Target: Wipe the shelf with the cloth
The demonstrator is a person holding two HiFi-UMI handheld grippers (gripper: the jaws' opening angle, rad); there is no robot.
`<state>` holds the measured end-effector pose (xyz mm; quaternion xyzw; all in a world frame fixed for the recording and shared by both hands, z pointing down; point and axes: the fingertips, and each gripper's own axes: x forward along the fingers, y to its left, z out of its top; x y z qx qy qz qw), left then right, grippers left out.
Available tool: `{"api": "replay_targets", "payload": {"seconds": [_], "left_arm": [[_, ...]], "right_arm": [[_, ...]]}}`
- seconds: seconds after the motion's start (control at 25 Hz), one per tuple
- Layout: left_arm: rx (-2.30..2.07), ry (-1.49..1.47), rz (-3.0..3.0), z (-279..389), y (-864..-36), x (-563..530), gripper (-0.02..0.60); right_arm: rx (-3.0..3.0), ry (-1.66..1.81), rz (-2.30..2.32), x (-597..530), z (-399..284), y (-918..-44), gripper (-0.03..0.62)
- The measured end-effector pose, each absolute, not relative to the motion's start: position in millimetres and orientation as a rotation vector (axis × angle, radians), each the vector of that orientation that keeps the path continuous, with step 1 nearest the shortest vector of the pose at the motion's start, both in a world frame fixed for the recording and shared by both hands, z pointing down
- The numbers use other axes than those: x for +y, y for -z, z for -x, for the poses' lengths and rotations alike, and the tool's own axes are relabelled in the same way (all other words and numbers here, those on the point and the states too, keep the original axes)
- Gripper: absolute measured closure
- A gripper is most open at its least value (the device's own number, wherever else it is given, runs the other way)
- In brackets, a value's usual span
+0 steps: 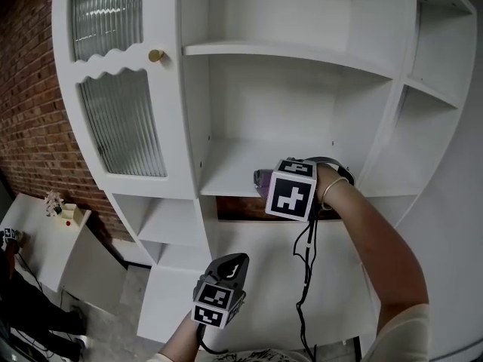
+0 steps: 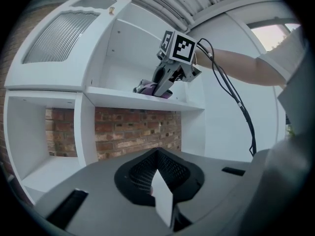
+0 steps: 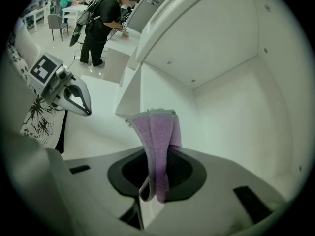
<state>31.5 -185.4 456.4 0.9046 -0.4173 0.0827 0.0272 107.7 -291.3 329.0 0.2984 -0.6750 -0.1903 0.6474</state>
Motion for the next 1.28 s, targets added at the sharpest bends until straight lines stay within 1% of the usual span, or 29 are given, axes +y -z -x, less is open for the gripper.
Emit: {"api": "replay_targets", "payload": {"seconds": [0.24, 0.48, 0.8, 1.04, 1.28], "left_arm": [[-1.231, -0.253, -2.822, -44.9, -455.3, -171.4, 0.568], [-1.203, -0.252, -2.835, -57.6, -455.8, -173.9, 0.568], [-1.207, -0.239, -2.822, -64.7, -458.4, -196.8, 0.568], [-1.227, -0.249, -2.804, -62.9, -464.3, -218.8, 0.568], [-1.276, -0.274, -2.778, -49.5, -470.1, -239.3, 0.568]], "right_arm": [[-1.568, 0.383, -0.644, -260.6, -114.0, -325.9, 0.524], [-1.575, 0.375, -0.722, -269.2, -131.3, -312.6, 0.523], [-1.431, 0.444, -0.94, -333.9, -183.5, -273.9, 0.52], [-1.391, 0.443, -1.005, -386.3, -197.9, -278.3, 0.519], [-1.281, 0.469, -1.026, -439.7, -228.4, -293.9, 0.519]]}}
